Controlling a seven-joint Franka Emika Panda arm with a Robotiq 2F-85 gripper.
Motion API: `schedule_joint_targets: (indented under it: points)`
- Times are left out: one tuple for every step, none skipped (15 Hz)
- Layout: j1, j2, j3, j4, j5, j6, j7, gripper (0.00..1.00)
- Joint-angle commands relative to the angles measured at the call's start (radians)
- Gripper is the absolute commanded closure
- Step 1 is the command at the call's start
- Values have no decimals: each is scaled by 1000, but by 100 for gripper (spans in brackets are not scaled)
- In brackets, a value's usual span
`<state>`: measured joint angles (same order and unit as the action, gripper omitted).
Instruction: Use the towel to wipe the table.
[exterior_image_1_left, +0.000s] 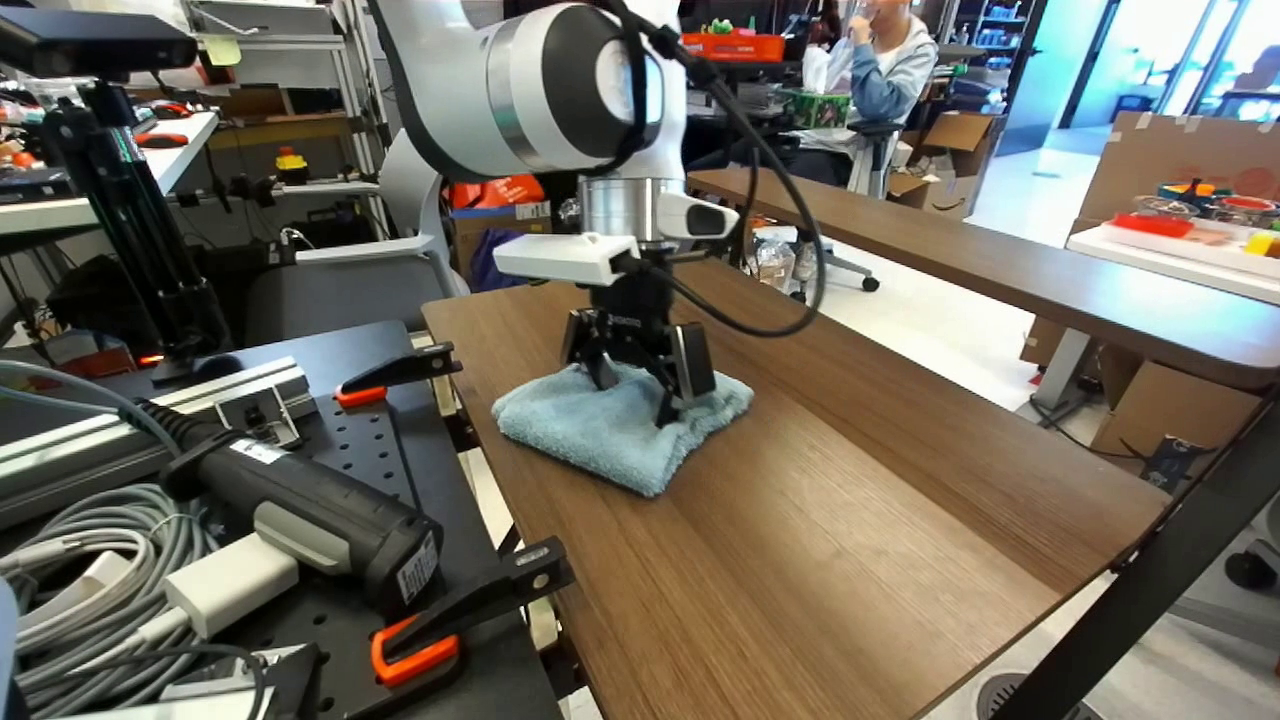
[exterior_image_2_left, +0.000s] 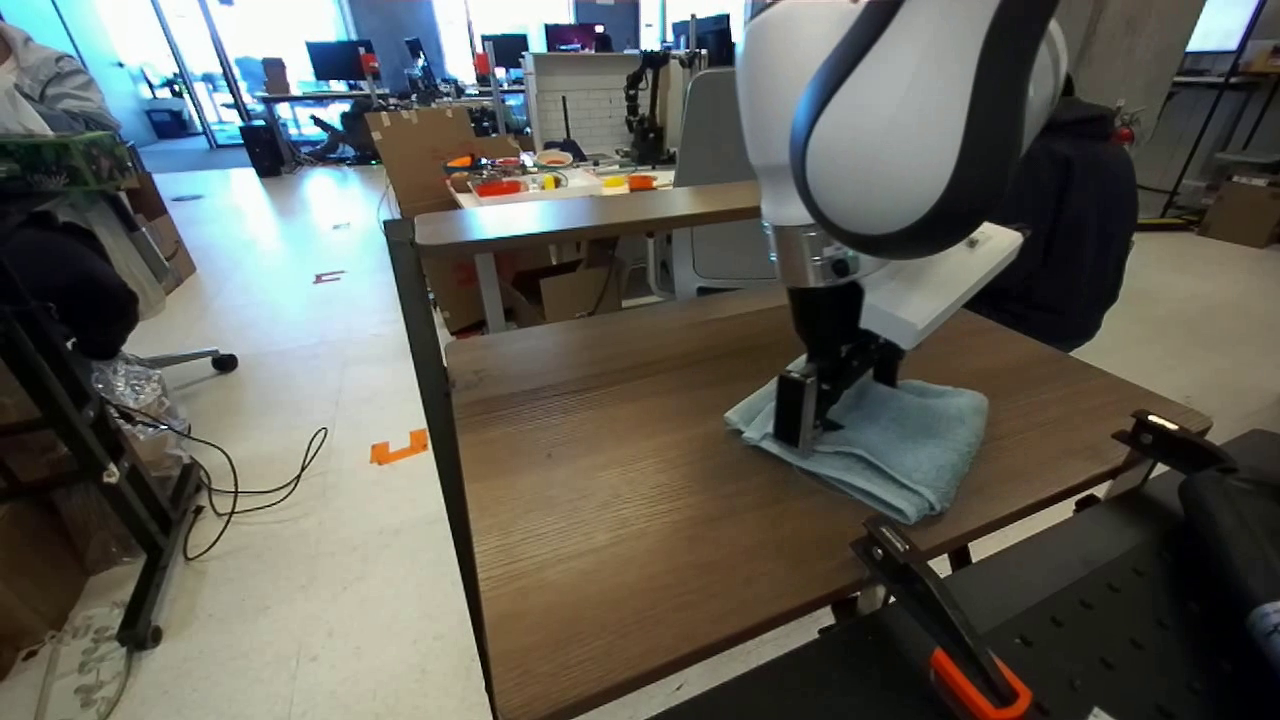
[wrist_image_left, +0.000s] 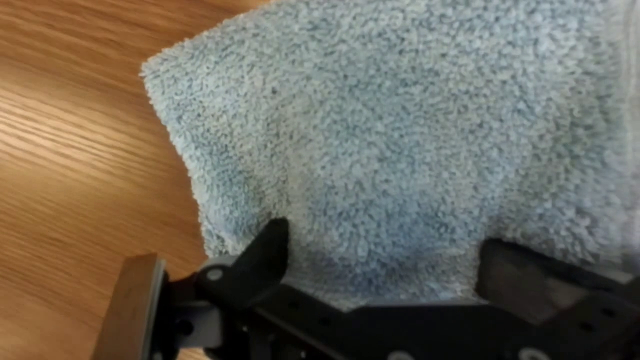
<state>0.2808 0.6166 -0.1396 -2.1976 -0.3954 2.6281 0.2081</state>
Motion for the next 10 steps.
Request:
schedule_joint_targets:
  points:
    - [93, 9, 61, -5, -7, 31, 66, 0]
    - [115, 13, 81, 6, -1, 21, 73, 0]
    - [139, 17, 96, 17, 3, 28, 91, 0]
    - [155, 26, 119, 36, 15, 21, 97, 0]
    - [171, 30, 137, 52, 25, 18, 108, 0]
    - [169, 35, 160, 67, 43, 17, 101, 0]
    - [174, 35, 173, 74, 47, 24, 98, 0]
    - [165, 34, 186, 81, 57, 25, 83, 0]
    - [157, 33, 195, 84, 68, 33, 75, 0]
    - [152, 32, 198, 87, 73, 44, 70, 0]
